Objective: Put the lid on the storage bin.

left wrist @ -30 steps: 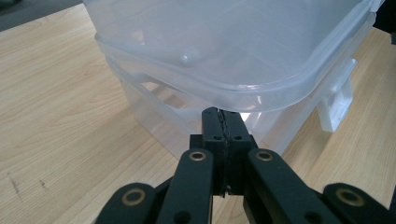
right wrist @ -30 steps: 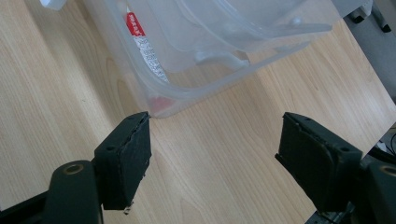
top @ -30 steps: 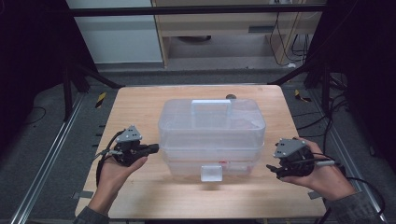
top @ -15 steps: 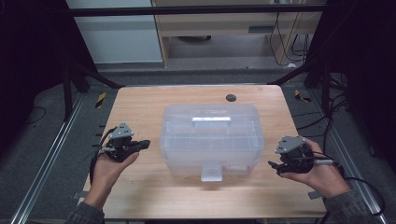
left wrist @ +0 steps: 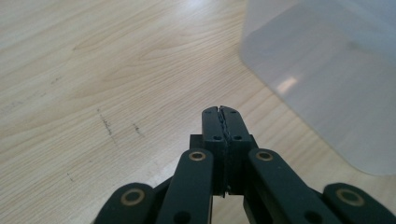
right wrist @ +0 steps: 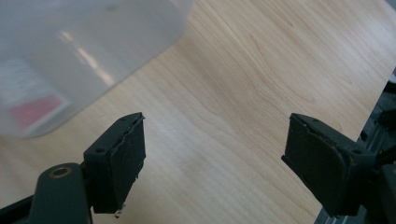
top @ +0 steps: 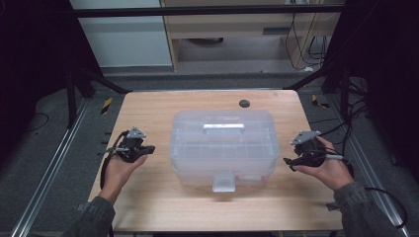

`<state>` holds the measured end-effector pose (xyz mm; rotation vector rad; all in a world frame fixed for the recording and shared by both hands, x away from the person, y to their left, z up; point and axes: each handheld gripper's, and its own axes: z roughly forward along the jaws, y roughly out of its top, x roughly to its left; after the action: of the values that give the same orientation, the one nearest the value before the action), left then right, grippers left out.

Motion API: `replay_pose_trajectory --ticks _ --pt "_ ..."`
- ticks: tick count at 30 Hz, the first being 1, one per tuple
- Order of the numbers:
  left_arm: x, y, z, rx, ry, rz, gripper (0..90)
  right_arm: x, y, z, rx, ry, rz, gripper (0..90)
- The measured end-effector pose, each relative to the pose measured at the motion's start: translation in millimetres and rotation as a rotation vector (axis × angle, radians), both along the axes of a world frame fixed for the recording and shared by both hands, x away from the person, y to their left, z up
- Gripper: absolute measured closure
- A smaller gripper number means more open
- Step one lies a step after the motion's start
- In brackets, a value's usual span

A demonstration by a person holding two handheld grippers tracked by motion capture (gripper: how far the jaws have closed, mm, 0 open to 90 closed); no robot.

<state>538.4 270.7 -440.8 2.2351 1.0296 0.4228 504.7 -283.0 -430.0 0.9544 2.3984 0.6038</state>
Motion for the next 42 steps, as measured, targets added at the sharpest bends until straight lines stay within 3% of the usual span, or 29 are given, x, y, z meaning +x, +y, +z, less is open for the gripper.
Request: replay_pose_trajectory --ticks 5,11,19,22,25,29,38,42 --pt "15.2 -1.5 -11.1 0.021 0.001 0.028 89.8 28.7 -7.0 -13.9 0.019 0.017 -0.069 20.3" --pt "30.5 -1.9 -19.3 0.012 -0.014 0.068 89.7 60.8 -16.4 -29.6 0.106 0.042 -0.165 19.6" --pt "46.5 5.7 -33.9 -0.018 -0.04 0.128 89.6 94.7 -21.7 -43.7 0.175 0.024 -0.279 19.2" --pt "49.6 9.0 -37.6 -0.033 -0.059 0.149 88.8 101.6 -24.0 -49.8 0.235 0.014 -0.321 19.0" --pt "52.2 10.8 -39.7 -0.053 -0.067 0.162 85.9 105.7 -23.5 -56.8 0.247 0.011 -0.354 18.4" --pt "54.6 11.1 -43.9 -0.047 -0.07 0.165 84.2 108.5 -22.5 -64.4 0.261 0.014 -0.384 17.5" --pt "58.9 8.5 -49.9 -0.063 -0.064 0.169 83.2 110.6 -22.8 -71.6 0.292 0.013 -0.406 14.8" --pt "60.9 8.0 -52.2 -0.07 -0.069 0.184 78.7 110.9 -23.3 -74.2 0.321 0.005 -0.42 11.6"
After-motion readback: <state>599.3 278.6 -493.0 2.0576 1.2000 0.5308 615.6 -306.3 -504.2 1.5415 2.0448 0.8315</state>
